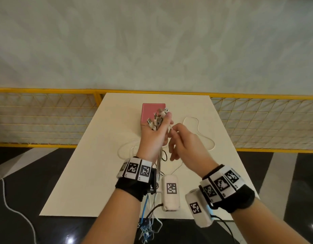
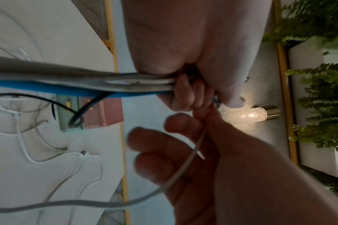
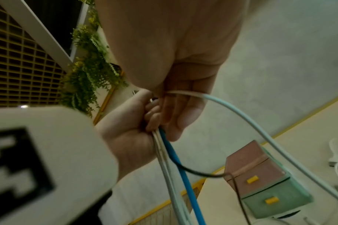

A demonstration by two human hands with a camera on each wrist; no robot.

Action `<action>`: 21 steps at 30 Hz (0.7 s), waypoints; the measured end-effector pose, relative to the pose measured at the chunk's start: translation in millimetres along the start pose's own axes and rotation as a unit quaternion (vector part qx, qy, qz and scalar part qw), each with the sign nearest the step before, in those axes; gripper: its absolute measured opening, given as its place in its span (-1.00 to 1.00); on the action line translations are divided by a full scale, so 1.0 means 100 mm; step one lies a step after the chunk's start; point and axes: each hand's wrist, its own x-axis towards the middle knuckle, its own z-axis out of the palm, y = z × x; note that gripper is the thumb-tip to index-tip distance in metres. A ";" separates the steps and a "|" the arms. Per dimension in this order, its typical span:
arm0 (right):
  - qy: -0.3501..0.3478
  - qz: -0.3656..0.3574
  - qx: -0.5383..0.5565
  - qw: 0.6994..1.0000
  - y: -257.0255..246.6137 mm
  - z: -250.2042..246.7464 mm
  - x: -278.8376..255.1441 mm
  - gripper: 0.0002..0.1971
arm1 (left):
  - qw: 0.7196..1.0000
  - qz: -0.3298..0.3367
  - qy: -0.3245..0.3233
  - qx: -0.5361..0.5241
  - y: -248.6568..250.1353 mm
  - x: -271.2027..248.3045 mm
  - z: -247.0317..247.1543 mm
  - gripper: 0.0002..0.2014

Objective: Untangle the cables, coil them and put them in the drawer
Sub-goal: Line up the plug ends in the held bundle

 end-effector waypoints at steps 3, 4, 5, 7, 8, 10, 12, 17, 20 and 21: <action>-0.039 -0.030 -0.047 0.998 0.02 0.02 0.00 -0.75 | 0.998 0.006 0.060 -0.023 0.02 0.04 -0.03 -0.74; -0.047 -0.040 -0.062 0.996 0.03 0.02 0.00 -0.74 | 0.997 0.005 0.068 -0.043 0.04 0.04 -0.02 -0.72; -0.050 -0.050 -0.069 0.995 0.04 0.02 0.00 -0.74 | 0.997 0.010 0.058 -0.054 0.06 0.04 -0.02 -0.69; -0.035 -0.062 -0.059 0.996 0.05 0.01 0.01 -0.74 | 0.998 0.035 -0.001 -0.046 0.10 0.03 0.01 -0.63; -0.026 -0.061 -0.044 0.997 0.07 0.00 0.01 -0.74 | 0.998 0.045 -0.032 -0.034 0.13 0.02 0.03 -0.61; -0.032 -0.059 -0.030 0.997 0.11 -0.02 0.01 -0.75 | 0.997 0.044 -0.057 -0.017 0.18 0.03 0.06 -0.55; -0.058 -0.062 -0.042 0.996 0.15 -0.06 0.00 -0.75 | 0.997 0.031 -0.041 -0.062 0.22 0.09 0.06 -0.55; -0.109 -0.038 -0.078 0.990 0.39 -0.16 -0.02 -0.74 | 0.985 0.055 -0.024 -0.162 0.39 0.25 -0.08 -0.78; -0.122 -0.007 -0.094 0.988 0.61 -0.23 -0.05 -0.74 | 0.982 0.064 -0.008 -0.176 0.50 0.31 -0.22 -0.84; -0.122 0.005 -0.095 0.988 0.67 -0.25 -0.05 -0.74 | 0.983 0.062 -0.004 -0.172 0.53 0.33 -0.26 -0.84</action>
